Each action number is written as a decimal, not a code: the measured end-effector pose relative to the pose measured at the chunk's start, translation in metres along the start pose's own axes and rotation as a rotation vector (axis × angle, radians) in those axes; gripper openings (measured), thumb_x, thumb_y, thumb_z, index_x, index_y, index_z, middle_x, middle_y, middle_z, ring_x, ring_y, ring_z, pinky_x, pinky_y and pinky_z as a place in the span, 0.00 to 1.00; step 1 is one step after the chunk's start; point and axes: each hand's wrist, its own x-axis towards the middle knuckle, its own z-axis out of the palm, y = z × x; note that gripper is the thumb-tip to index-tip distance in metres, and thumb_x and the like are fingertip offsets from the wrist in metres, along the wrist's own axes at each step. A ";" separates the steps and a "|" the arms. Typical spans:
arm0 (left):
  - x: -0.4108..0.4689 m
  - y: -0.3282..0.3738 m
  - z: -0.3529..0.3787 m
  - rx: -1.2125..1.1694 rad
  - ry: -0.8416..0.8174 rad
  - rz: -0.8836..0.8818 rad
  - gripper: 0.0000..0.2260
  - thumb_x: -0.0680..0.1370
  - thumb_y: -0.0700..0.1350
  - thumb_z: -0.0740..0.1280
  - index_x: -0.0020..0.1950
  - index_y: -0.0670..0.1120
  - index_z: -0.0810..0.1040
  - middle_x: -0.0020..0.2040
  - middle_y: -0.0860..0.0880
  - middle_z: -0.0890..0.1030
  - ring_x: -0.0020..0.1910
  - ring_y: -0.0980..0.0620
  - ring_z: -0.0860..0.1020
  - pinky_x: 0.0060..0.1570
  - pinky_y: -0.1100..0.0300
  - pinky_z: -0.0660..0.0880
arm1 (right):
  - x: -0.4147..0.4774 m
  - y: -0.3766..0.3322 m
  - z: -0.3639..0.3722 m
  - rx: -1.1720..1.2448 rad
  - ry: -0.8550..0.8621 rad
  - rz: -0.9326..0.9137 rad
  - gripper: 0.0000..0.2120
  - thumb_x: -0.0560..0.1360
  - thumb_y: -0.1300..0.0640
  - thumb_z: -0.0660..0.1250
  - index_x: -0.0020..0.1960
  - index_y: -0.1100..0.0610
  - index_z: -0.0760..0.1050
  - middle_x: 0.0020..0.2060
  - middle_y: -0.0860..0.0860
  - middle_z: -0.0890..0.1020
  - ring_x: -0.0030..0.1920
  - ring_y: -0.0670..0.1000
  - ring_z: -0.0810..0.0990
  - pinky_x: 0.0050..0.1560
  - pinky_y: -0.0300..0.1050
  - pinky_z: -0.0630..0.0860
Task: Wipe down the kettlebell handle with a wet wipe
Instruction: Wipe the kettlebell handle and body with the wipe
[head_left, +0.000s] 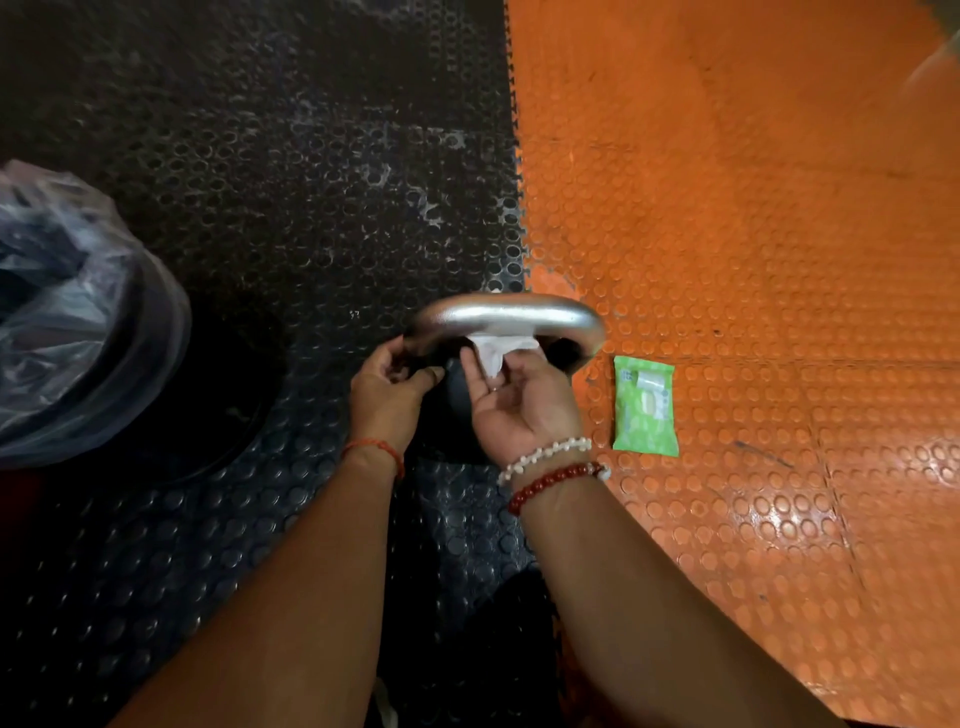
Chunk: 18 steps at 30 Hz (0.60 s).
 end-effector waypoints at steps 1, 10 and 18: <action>0.000 -0.001 0.000 -0.002 0.003 -0.001 0.16 0.71 0.33 0.72 0.56 0.46 0.79 0.45 0.49 0.81 0.43 0.55 0.78 0.47 0.66 0.75 | 0.001 -0.003 -0.001 0.002 0.000 -0.013 0.15 0.76 0.71 0.52 0.56 0.59 0.73 0.42 0.55 0.79 0.46 0.52 0.78 0.62 0.53 0.72; 0.000 -0.001 0.001 0.001 0.003 0.031 0.15 0.71 0.31 0.71 0.55 0.44 0.79 0.42 0.51 0.80 0.41 0.58 0.77 0.40 0.76 0.73 | 0.004 0.001 -0.002 -0.012 0.006 0.010 0.11 0.77 0.70 0.55 0.51 0.59 0.73 0.41 0.54 0.79 0.43 0.50 0.79 0.51 0.47 0.78; 0.000 -0.003 0.001 0.003 0.004 0.031 0.15 0.72 0.32 0.71 0.55 0.45 0.79 0.42 0.52 0.80 0.41 0.57 0.76 0.40 0.75 0.73 | 0.003 0.003 -0.004 -0.019 0.006 0.022 0.13 0.77 0.71 0.55 0.47 0.59 0.76 0.37 0.54 0.82 0.43 0.51 0.80 0.56 0.49 0.76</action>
